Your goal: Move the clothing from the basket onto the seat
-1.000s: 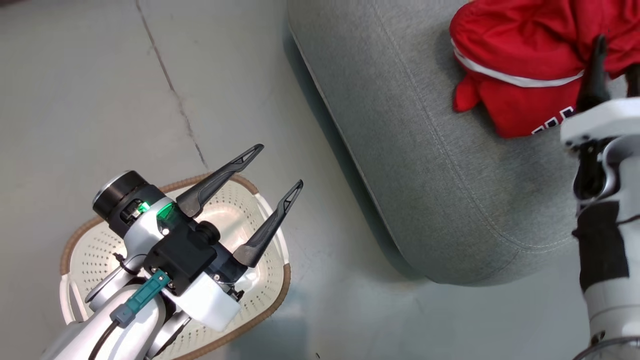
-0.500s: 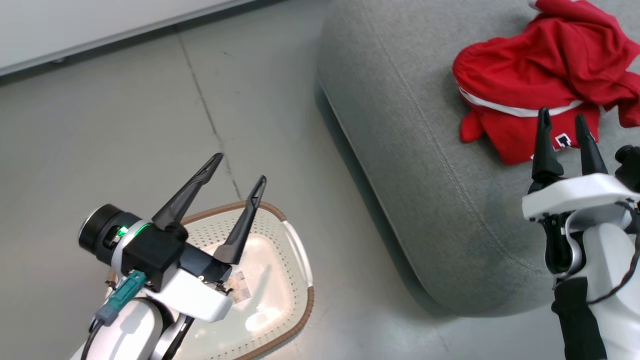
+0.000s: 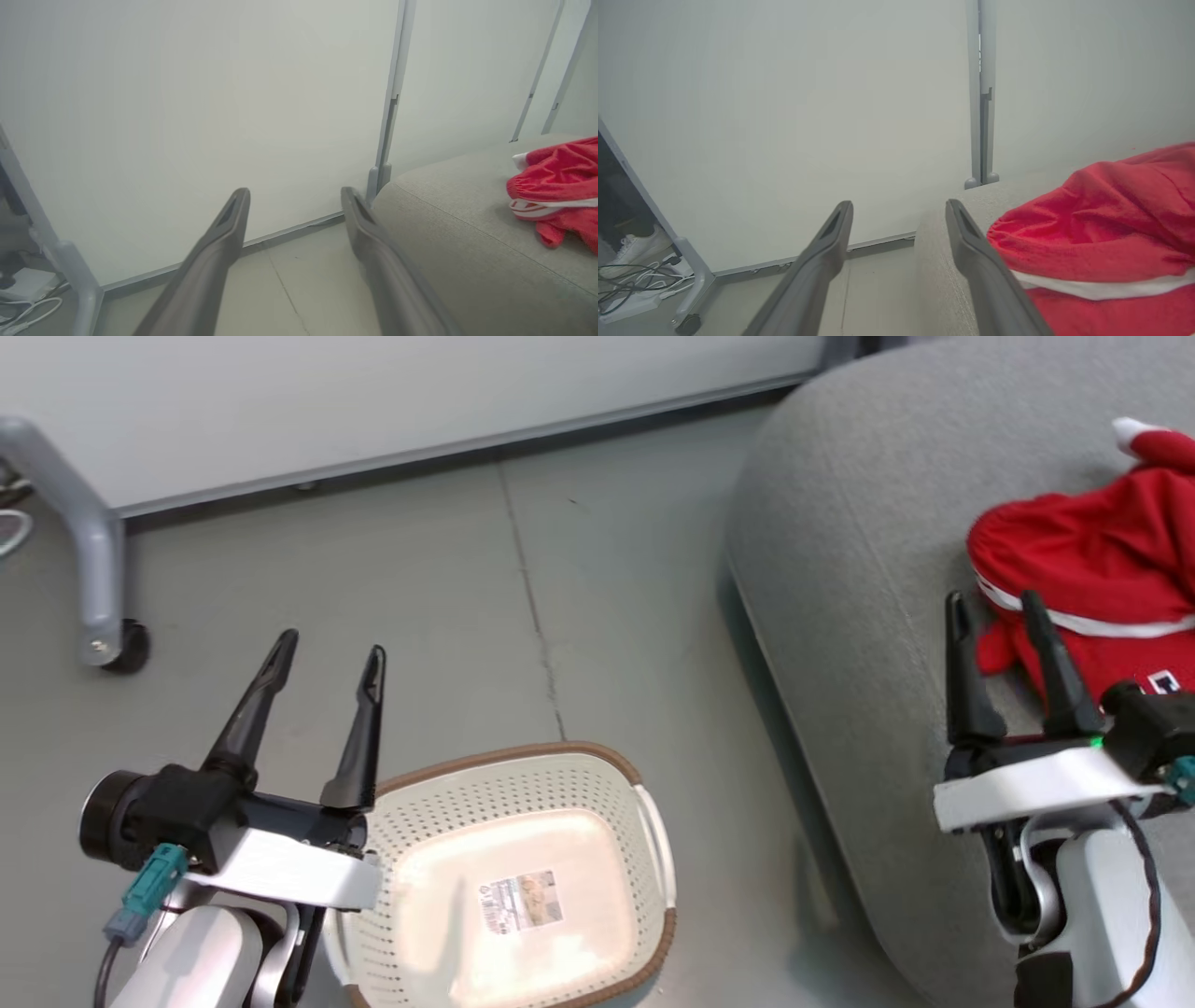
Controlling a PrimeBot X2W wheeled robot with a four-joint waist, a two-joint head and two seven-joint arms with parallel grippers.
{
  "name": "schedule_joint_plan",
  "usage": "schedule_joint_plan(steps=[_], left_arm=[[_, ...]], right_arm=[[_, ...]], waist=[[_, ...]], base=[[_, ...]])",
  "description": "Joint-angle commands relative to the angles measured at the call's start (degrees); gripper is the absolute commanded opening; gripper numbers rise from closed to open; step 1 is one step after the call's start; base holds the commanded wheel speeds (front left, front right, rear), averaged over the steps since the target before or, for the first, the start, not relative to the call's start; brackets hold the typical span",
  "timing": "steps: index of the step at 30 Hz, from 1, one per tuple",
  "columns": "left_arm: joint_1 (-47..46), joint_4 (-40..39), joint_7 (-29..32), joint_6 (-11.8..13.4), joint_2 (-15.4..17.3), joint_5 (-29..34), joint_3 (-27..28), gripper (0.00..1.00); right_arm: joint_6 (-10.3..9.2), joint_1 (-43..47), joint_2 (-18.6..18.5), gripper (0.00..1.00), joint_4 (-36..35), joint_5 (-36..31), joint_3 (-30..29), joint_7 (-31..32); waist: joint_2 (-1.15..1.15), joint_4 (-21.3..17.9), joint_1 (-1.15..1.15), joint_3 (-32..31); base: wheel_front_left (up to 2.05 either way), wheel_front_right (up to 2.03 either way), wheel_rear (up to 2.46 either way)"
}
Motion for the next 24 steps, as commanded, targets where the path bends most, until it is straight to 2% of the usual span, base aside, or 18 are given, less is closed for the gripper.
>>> schedule_joint_plan(steps=[1, 12, 19, 24], left_arm=[[0.83, 0.14, -0.40, 0.41, 0.06, -0.43, 0.64, 1.00], [6.60, 1.71, -0.92, 3.37, -3.09, -3.21, 7.40, 1.00], [10.66, 1.47, -0.95, 2.66, -5.44, -2.12, 11.02, 1.00], [13.53, 1.67, -0.93, 1.82, -6.21, 0.00, 11.22, 1.00]], right_arm=[[0.12, 1.05, -0.47, 1.00, -0.77, -0.16, 0.19, -0.01], [0.12, 8.25, -0.47, 1.00, -7.74, -1.72, 2.51, 3.15], [0.12, 12.98, -0.45, 1.00, -10.89, -2.53, 1.09, 5.26], [0.12, 16.30, -0.41, 1.00, -13.10, -2.88, -0.18, 7.00]], waist=[[0.00, 2.24, 0.00, -1.89], [0.00, 7.22, 0.00, -6.74], [0.00, 8.30, 0.00, -9.47], [0.00, 8.40, 0.00, -10.74]], base=[[0.00, 0.00, 0.00], [0.00, 0.00, 0.00], [0.00, 0.00, 0.00], [0.00, 0.00, 0.00]])
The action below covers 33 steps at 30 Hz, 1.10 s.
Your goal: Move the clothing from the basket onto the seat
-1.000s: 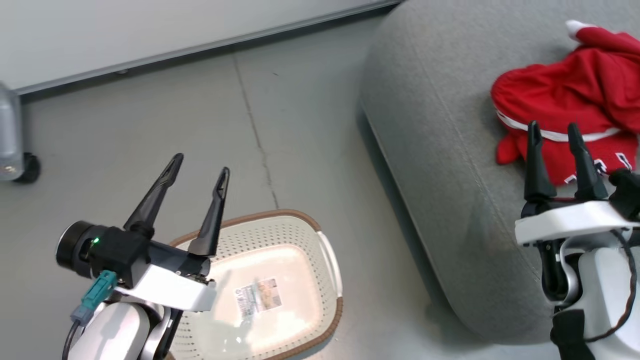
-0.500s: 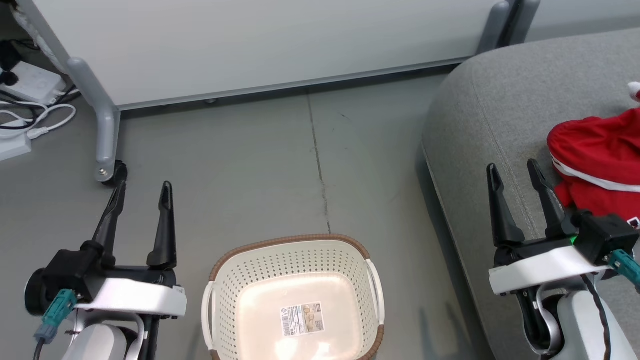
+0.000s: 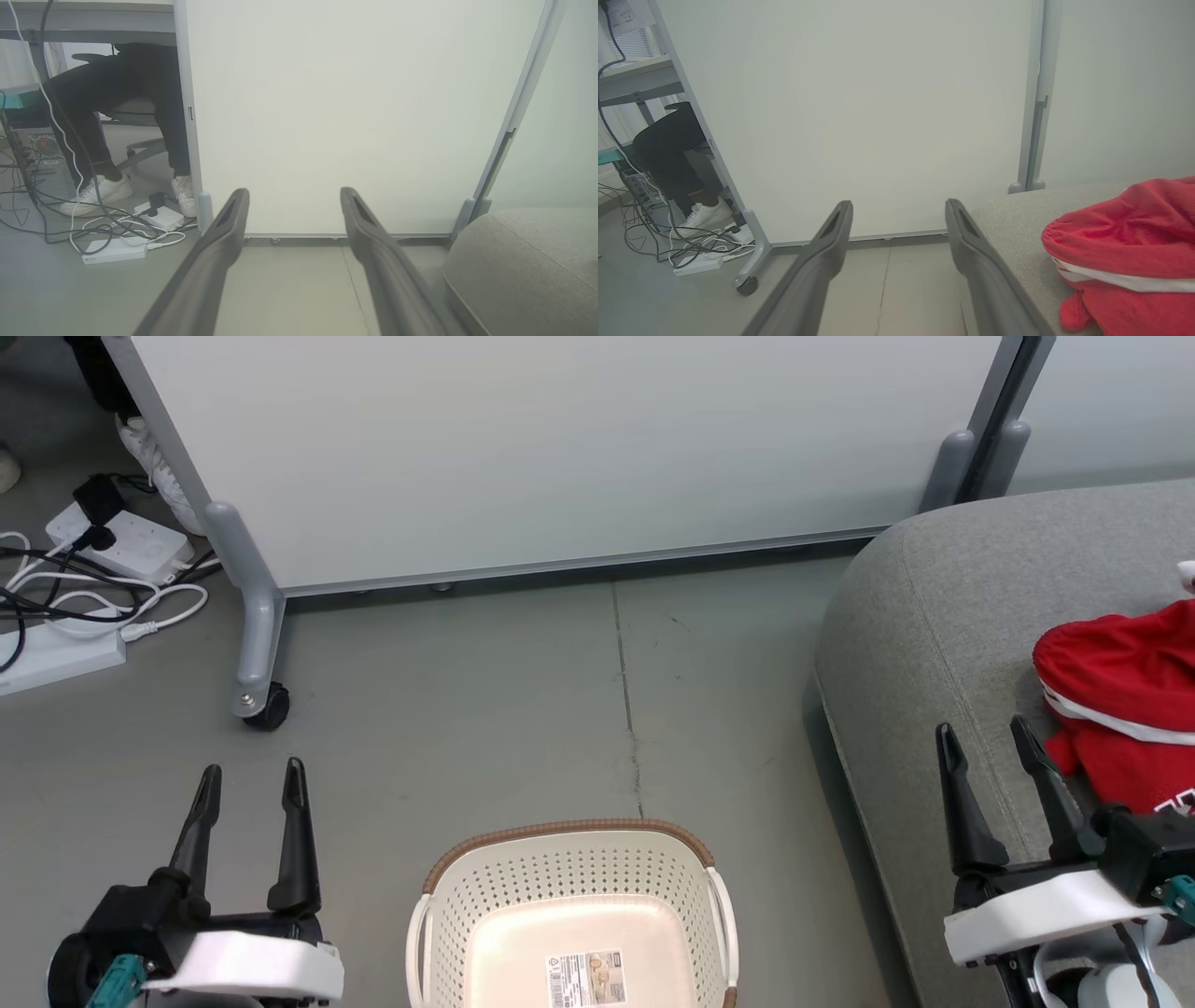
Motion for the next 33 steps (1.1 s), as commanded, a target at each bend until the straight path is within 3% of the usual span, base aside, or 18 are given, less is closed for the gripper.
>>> schedule_joint_plan(steps=[1, 15, 33], left_arm=[[1.09, 0.27, -0.18, -0.50, 0.03, 1.29, -0.19, 1.00], [4.00, 3.50, -0.16, -1.44, 1.20, 6.36, -3.66, 1.00], [2.75, 6.35, -0.04, -1.52, 1.78, 6.60, -5.01, 1.00]], right_arm=[[0.12, 1.39, -0.36, 1.00, -1.03, -0.48, -0.36, 0.80], [0.12, 6.54, -0.37, 1.00, -3.42, -0.87, -1.08, 4.16], [0.12, 6.80, -0.37, 1.00, -3.38, -1.16, -1.19, 5.24]], waist=[[0.00, 0.05, 0.00, -0.51], [0.00, -0.04, 0.00, -2.88], [0.00, 0.02, 0.00, -3.31]], base=[[0.00, 0.00, 0.00], [0.00, 0.00, 0.00], [0.00, 0.00, 0.00]])
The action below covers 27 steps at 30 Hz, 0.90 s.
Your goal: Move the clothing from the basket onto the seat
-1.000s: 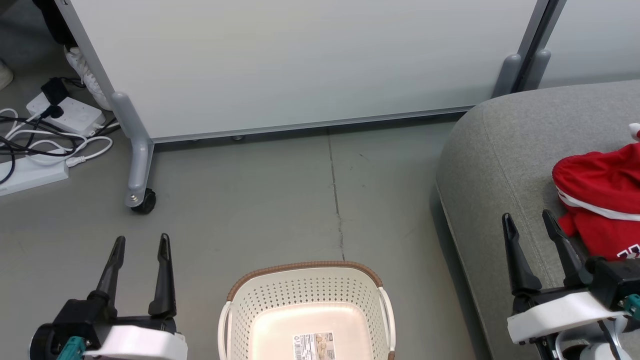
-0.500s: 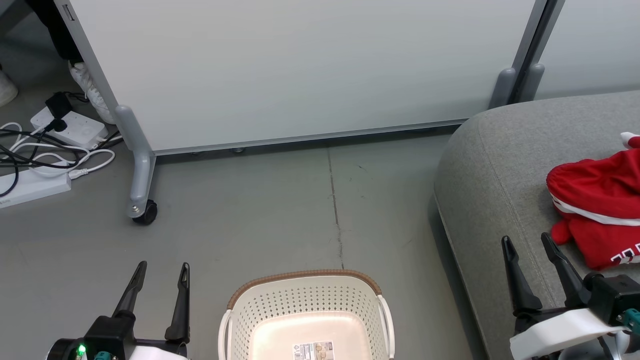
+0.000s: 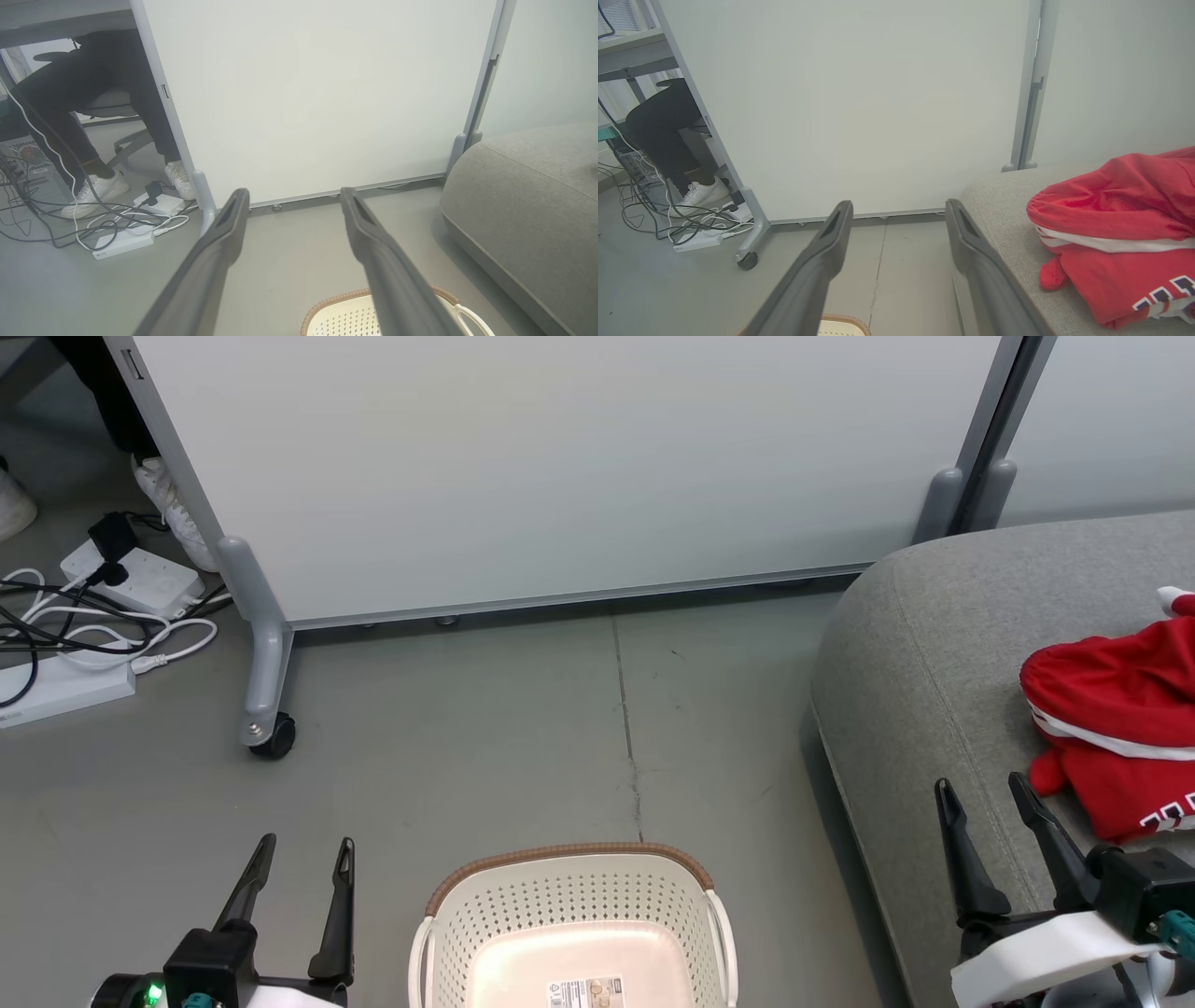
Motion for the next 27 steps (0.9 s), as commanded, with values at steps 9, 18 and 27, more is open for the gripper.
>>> schedule_joint_plan(steps=[9, 18, 27], left_arm=[[-0.86, 0.41, 0.06, 0.46, 0.25, -0.07, -0.43, 1.00], [-0.90, 0.49, 0.06, 0.97, 0.40, -0.20, -0.63, 1.00], [-1.32, 0.70, 0.17, 0.95, 0.69, -0.41, -0.95, 1.00]], right_arm=[[0.12, 0.56, -0.37, 1.00, -0.20, -0.47, 0.05, 0.44], [0.12, 0.67, -0.37, 1.00, -0.46, -0.25, 0.15, 0.59], [0.12, 0.41, -0.37, 1.00, -0.71, -0.16, 0.16, 0.65]], waist=[[0.00, 0.39, 0.00, -0.05], [0.00, 0.73, 0.00, 0.04], [0.00, 0.94, 0.00, 0.43]], base=[[0.00, 0.00, 0.00], [0.00, 0.00, 0.00], [0.00, 0.00, 0.00]])
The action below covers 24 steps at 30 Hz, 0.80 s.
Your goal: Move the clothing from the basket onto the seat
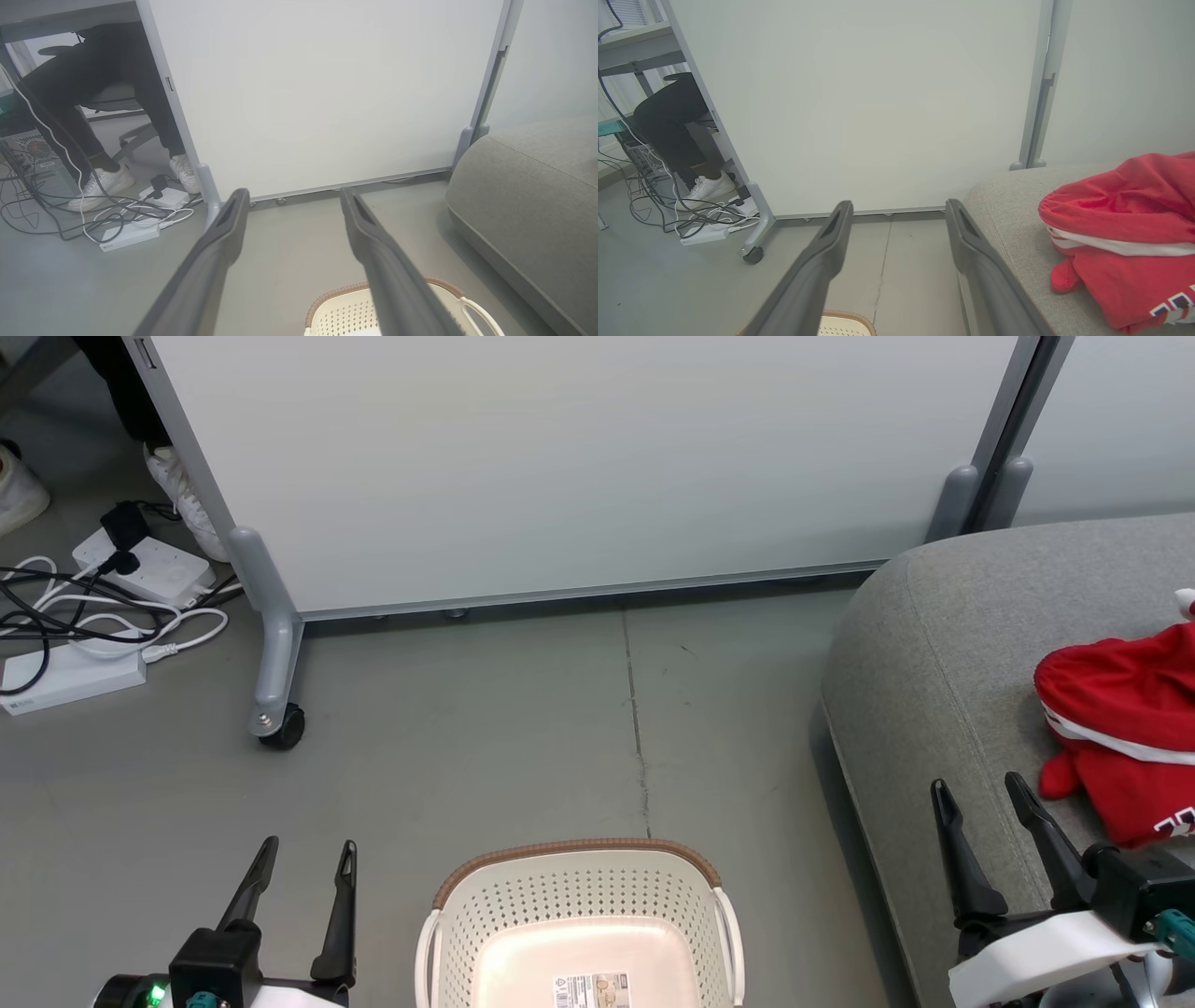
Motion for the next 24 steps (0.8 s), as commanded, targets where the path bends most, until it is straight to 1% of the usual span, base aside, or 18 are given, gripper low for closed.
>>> schedule_joint_plan(steps=[1, 3, 4, 7, 24], left_arm=[[-1.07, 0.19, -0.02, 0.12, 0.39, -0.12, 0.10, 1.00], [-1.21, 0.46, 0.21, 0.15, 0.42, -0.25, 0.05, 1.00], [-0.19, 0.38, 0.14, -0.01, 0.09, -0.18, 0.01, 0.00], [0.71, 1.86, 0.17, -0.09, -0.82, -0.31, -0.39, 0.00], [-5.67, 6.69, 4.95, -4.17, -3.22, -15.58, 7.43, 0.00]], right_arm=[[0.12, 0.32, -0.37, 1.00, -0.34, 0.08, -0.16, 0.14], [0.12, 0.28, -0.37, 1.00, -0.35, 0.17, -0.13, 0.10], [0.00, -0.01, 0.00, 0.00, -0.01, 0.09, 0.02, -0.01], [-0.01, 0.42, 0.55, 0.00, 1.68, 0.23, 0.24, 0.03], [0.01, -8.05, 0.35, 0.00, 10.48, 19.05, 1.19, 1.66]], waist=[[0.00, 0.02, 0.00, 0.05], [0.00, 0.07, 0.00, 0.15], [0.00, 0.08, 0.00, 0.16], [0.00, 0.09, 0.00, 0.17], [0.00, -0.20, 0.00, 0.29]], base=[[0.00, 0.00, 0.00], [0.00, 0.00, 0.00], [0.00, 0.00, 0.00], [0.00, 0.00, 0.00], [0.00, 0.00, 0.00]])
